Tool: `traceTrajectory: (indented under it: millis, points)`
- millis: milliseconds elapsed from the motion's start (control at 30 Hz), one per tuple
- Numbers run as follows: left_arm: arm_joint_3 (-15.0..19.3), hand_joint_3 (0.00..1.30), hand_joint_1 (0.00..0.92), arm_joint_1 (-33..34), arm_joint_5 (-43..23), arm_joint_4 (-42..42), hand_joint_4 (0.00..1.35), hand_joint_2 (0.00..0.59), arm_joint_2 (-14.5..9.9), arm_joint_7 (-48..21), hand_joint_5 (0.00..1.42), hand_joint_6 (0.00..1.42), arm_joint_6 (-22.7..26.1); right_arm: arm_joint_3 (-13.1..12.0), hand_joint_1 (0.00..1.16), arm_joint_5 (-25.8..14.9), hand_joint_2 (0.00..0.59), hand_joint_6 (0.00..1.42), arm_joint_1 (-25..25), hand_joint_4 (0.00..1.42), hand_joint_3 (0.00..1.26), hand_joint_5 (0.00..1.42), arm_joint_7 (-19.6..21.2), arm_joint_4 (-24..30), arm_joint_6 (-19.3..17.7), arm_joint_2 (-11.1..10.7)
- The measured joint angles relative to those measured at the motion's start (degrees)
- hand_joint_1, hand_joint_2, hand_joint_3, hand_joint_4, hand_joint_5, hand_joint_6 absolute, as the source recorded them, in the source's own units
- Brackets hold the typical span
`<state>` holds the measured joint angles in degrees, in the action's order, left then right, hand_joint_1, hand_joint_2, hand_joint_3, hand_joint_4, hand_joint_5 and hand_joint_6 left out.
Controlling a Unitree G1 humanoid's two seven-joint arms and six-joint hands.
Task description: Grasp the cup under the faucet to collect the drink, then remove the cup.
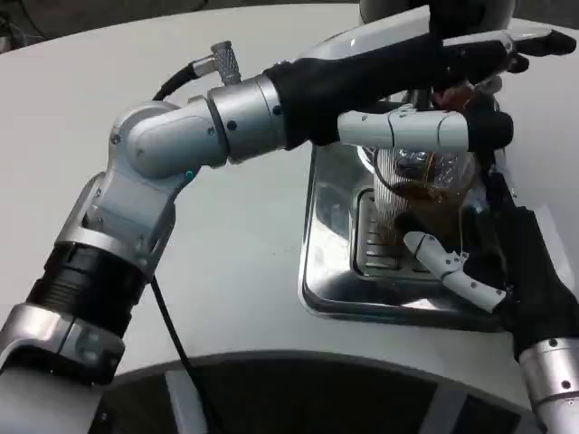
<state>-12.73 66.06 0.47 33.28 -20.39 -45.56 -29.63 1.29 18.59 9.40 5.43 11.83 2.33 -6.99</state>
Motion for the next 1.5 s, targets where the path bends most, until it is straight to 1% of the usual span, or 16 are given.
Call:
traceTrajectory:
  millis: [467,700,933,1500]
  points:
    - [0.18,0.09,0.000,0.09,0.00,0.16,0.00,0.082,0.07,-0.19,0.07,0.14,-0.09,0.22,0.63,-0.31,0.243,0.00,1.36,0.00,0.00,0.00,0.33,-2.19,-0.18,0.39]
    - [0.20,0.09,0.000,0.29,0.01,0.16,0.00,0.088,0.06,-0.59,0.07,0.14,-0.09,0.55,0.63,-0.58,0.243,0.00,2.31,0.00,0.00,0.00,0.47,-2.94,-0.28,1.44]
    - [0.20,0.09,0.000,0.62,0.06,0.27,0.00,0.088,0.01,-0.90,0.07,0.14,-0.09,0.61,0.63,-1.12,0.243,0.00,3.28,0.00,0.00,0.00,0.99,-4.58,-1.22,1.95]
    - [0.20,0.09,0.000,1.35,0.08,1.21,0.00,0.087,0.03,-0.99,0.07,0.14,-0.22,0.49,0.63,-1.53,0.243,0.00,5.85,0.00,0.00,0.00,2.28,-8.03,-2.61,2.00]
